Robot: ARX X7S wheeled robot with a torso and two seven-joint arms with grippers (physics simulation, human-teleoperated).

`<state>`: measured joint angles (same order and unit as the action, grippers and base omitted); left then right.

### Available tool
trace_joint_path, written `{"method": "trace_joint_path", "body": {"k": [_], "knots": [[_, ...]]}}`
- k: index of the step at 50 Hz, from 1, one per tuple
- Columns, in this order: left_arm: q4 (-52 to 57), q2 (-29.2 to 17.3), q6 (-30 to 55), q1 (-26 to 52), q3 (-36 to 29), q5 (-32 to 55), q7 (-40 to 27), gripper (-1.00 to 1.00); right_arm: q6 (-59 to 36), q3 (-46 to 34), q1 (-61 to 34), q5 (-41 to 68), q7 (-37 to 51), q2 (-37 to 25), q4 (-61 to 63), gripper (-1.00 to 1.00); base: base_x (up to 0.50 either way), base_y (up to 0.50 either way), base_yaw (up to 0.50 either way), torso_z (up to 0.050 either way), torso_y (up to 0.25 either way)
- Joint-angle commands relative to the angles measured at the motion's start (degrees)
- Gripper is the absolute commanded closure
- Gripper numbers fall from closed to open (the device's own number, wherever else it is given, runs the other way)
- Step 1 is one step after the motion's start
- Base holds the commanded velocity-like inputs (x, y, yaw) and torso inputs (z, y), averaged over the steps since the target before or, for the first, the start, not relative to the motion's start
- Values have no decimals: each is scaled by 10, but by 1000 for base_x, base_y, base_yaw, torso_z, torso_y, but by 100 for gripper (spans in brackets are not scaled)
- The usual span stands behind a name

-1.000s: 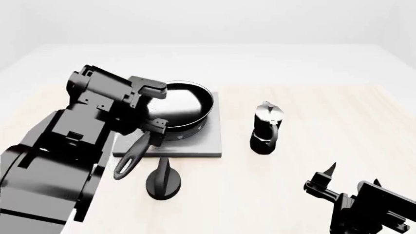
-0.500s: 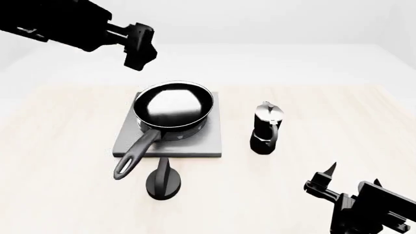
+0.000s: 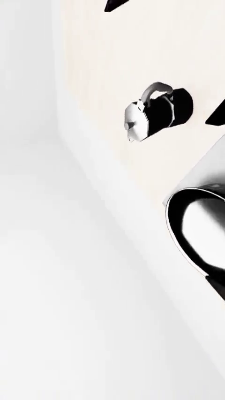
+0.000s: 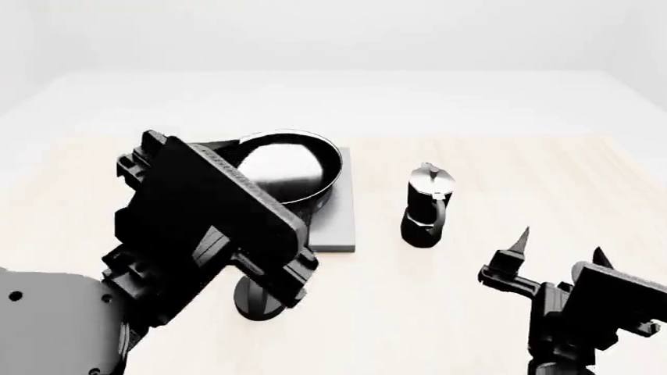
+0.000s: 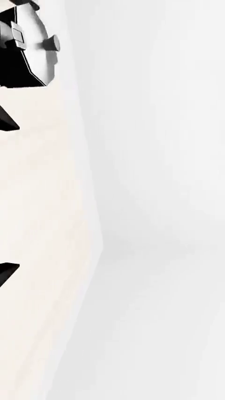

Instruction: Turn on the stove and put the frying pan on it.

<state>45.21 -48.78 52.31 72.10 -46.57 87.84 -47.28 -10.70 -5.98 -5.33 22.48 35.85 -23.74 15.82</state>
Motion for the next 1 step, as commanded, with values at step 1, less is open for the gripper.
{"method": "trace_joint_path", "body": {"k": [1], "knots": [[97,-8,-30,-49,10,-49,-77,-100,-119,-38,-105,27,-18,-43,107,-100,0,0,0,0,0]]}}
